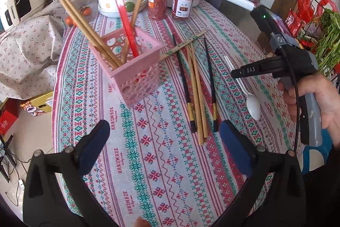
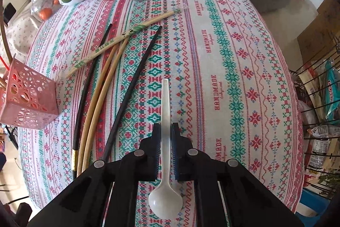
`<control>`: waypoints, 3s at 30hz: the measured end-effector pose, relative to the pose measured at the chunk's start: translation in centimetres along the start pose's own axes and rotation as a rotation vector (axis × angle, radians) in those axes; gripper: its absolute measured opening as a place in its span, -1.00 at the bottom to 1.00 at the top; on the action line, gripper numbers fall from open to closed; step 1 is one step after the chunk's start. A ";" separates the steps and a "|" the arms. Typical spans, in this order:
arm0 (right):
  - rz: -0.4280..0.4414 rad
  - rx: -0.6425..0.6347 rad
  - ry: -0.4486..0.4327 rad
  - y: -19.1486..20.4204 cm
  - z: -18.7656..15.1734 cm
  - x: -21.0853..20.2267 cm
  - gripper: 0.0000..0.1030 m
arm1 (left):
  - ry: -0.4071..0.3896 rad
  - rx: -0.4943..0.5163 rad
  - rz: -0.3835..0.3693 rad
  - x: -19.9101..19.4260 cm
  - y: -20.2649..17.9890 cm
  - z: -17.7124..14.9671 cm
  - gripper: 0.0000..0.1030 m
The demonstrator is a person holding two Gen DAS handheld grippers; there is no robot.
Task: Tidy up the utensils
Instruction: 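Grasp the white plastic spoon by its handle with the right tool, then grasp a black chopstick with the left tool, then carry the black chopstick with the left tool while the right tool carries the white spoon toward the holder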
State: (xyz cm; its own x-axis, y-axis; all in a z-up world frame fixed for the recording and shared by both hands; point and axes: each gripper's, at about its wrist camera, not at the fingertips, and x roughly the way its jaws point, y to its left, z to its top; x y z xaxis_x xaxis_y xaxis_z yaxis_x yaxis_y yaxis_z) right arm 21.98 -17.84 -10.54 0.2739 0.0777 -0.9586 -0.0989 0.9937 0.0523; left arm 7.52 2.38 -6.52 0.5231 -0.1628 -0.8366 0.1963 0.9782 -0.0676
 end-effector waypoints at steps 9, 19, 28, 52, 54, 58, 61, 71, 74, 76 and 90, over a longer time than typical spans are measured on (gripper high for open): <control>0.030 0.089 -0.035 -6.3 -1.8 -3.1 -0.81 | 0.030 0.158 0.005 2.1 -7.2 3.1 0.99; 0.069 0.099 -0.030 -9.0 -2.0 -3.3 -0.81 | 0.198 0.113 -0.002 11.2 -9.5 9.2 0.09; 0.086 0.110 -0.014 -10.3 -1.5 -2.6 -0.81 | 0.270 0.057 0.014 16.3 -9.7 11.3 -0.53; 0.178 0.085 -0.157 -4.4 -3.4 -8.9 -0.81 | -0.058 0.054 -0.142 0.4 -5.4 5.2 -0.87; 0.190 0.078 -0.184 -3.3 -3.7 -9.9 -0.81 | -0.113 0.039 -0.155 -1.1 -4.3 4.5 -0.87; 0.221 0.039 -0.251 -1.0 -4.0 -11.5 -0.81 | -0.198 0.035 -0.161 -4.1 -2.8 4.5 -0.88; 0.240 0.017 -0.294 0.5 -3.8 -12.2 -0.81 | -0.279 0.019 -0.142 -6.1 -1.4 4.8 -0.88; 0.279 0.017 -0.332 4.1 -1.8 -12.0 -0.81 | -0.524 -0.121 -0.111 -11.9 3.9 6.0 -0.88; 0.290 0.009 -0.331 5.1 -1.7 -11.9 -0.81 | -0.552 -0.148 -0.090 -12.5 4.8 6.0 -0.88; 0.295 0.001 -0.336 5.6 -1.7 -11.8 -0.81 | -0.542 -0.163 -0.083 -12.2 5.5 6.2 -0.88; 0.360 0.027 -0.424 7.0 -1.7 -13.1 -0.81 | -0.490 -0.219 -0.039 -8.2 7.8 6.5 -0.87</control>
State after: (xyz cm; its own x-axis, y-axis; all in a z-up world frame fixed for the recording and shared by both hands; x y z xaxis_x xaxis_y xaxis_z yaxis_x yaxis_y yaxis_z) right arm 16.03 -12.08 1.89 0.5887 0.4327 -0.6828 -0.2346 0.8998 0.3680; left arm 10.20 10.47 3.36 0.8551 -0.1897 -0.4825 0.0732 0.9655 -0.2498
